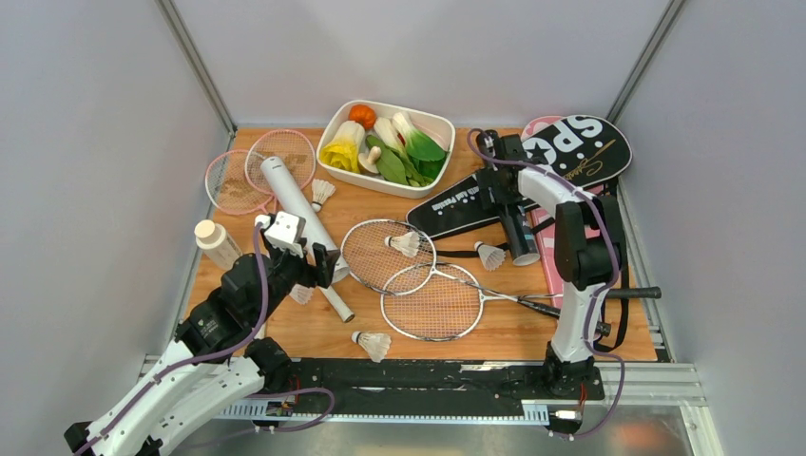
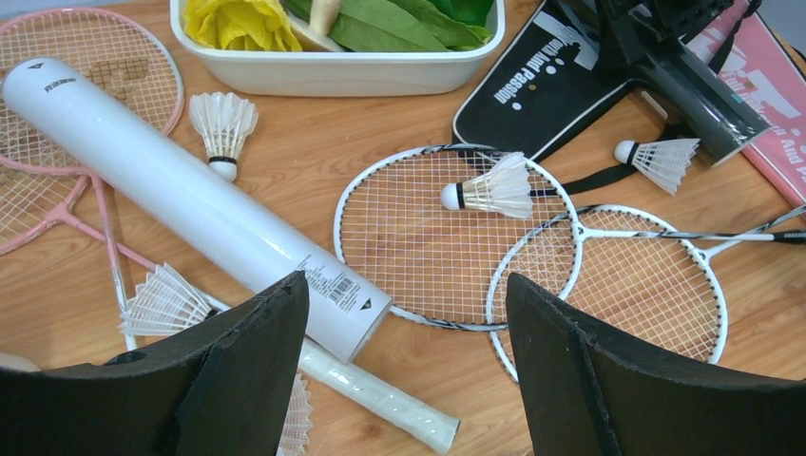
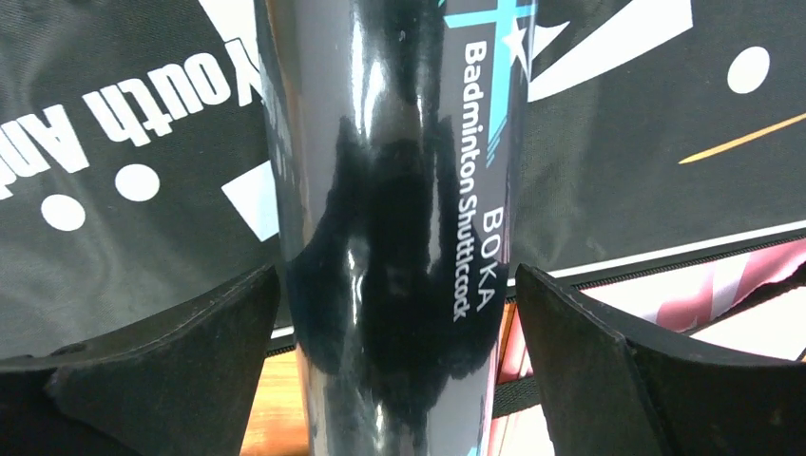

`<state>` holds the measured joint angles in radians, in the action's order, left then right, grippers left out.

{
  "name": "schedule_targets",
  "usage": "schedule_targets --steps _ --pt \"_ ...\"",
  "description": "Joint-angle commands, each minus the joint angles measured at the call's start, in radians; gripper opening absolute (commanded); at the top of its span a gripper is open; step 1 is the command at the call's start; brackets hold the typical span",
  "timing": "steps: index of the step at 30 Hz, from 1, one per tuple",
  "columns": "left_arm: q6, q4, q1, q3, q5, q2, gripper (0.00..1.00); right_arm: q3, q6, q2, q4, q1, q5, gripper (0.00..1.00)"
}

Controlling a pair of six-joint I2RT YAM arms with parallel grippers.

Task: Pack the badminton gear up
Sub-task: Pick up the shuttle tube at the center of the board.

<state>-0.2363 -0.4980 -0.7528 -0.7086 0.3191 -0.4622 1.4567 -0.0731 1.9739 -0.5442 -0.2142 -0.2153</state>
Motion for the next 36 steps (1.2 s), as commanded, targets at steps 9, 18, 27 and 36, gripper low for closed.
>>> schedule_targets --steps 9,18,27,36 --pt "0.006 0.032 -0.004 0.004 -0.009 0.008 0.81 0.082 -0.069 0.056 -0.005 0.024 0.000 0.76" --pt "-0.130 -0.029 -0.004 -0.087 -0.054 -0.026 0.81 0.140 -0.050 -0.166 -0.041 -0.009 -0.019 0.53" --pt "-0.079 -0.149 -0.003 -0.408 -0.077 -0.225 0.71 -0.058 -0.271 -0.481 0.052 -0.271 0.091 0.54" --pt "-0.087 -0.347 -0.003 -0.848 -0.225 -0.408 0.63 -0.394 -0.506 -0.864 0.230 -0.480 0.428 0.49"
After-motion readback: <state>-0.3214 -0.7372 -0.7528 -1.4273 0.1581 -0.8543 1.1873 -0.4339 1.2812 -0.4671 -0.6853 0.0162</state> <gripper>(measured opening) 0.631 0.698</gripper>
